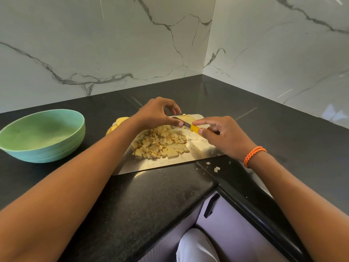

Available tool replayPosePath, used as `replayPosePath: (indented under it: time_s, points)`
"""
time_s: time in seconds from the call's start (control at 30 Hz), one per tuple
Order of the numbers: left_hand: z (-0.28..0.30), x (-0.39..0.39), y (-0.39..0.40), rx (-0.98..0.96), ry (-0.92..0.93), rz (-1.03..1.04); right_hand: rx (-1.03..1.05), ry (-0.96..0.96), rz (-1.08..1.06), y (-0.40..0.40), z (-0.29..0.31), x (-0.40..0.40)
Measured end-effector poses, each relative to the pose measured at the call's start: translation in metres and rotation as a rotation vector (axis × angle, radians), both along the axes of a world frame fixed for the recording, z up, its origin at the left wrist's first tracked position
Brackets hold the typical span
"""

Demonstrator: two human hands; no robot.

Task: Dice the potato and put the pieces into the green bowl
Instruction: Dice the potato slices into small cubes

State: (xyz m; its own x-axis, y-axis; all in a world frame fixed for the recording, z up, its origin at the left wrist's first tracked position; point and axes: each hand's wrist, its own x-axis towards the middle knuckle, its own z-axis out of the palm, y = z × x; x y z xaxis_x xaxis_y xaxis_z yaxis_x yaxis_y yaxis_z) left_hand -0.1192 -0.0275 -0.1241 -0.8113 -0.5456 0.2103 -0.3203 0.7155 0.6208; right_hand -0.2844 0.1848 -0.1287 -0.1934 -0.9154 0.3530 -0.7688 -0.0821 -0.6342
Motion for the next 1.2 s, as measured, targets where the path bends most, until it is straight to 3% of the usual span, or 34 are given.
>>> replayPosePath:
  time_s: [0.2,0.47,0.6,0.9,1.03,1.2]
  points:
    - [0.0,0.001,-0.001,-0.018,0.008,-0.005,-0.057,-0.04,-0.027,-0.001,0.002,-0.008]
    - [-0.006,-0.003,-0.004,-0.059,0.011,0.088,-0.008,0.221,-0.358,-0.018,-0.013,-0.044]
    - [-0.006,-0.005,-0.004,-0.076,-0.029,0.121,0.083,0.263,-0.372,-0.021,-0.017,-0.046]
    - [-0.007,-0.005,0.001,-0.137,-0.053,0.119,0.154,0.051,-0.12,-0.008,0.004,-0.04]
    - [-0.005,-0.006,0.003,-0.14,-0.058,0.113,0.049,0.077,-0.27,0.003,0.001,-0.047]
    - [-0.005,-0.005,0.003,-0.137,-0.011,0.138,0.141,0.142,-0.423,0.015,-0.007,-0.043]
